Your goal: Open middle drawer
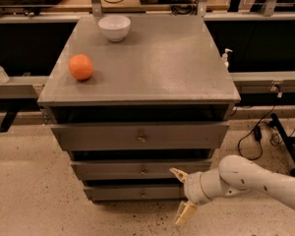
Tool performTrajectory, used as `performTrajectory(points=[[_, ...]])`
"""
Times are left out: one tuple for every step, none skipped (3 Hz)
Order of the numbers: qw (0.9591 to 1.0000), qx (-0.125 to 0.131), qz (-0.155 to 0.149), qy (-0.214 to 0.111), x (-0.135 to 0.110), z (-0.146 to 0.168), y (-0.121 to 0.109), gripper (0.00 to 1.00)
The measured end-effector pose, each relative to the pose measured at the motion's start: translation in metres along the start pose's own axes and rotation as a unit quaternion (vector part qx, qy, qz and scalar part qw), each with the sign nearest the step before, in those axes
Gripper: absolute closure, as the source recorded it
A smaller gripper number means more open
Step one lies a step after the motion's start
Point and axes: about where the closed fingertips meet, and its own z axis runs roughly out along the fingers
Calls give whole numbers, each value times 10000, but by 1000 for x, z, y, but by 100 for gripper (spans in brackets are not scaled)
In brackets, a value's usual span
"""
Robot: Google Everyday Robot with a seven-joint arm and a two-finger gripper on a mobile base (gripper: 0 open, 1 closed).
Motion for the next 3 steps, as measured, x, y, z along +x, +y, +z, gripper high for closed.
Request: performTrajectory(points=[[9995,119,-161,232,24,7,-32,0],[9984,186,-242,478,46,16,-63,0],[9964,276,-357,713,57,21,-89,0]])
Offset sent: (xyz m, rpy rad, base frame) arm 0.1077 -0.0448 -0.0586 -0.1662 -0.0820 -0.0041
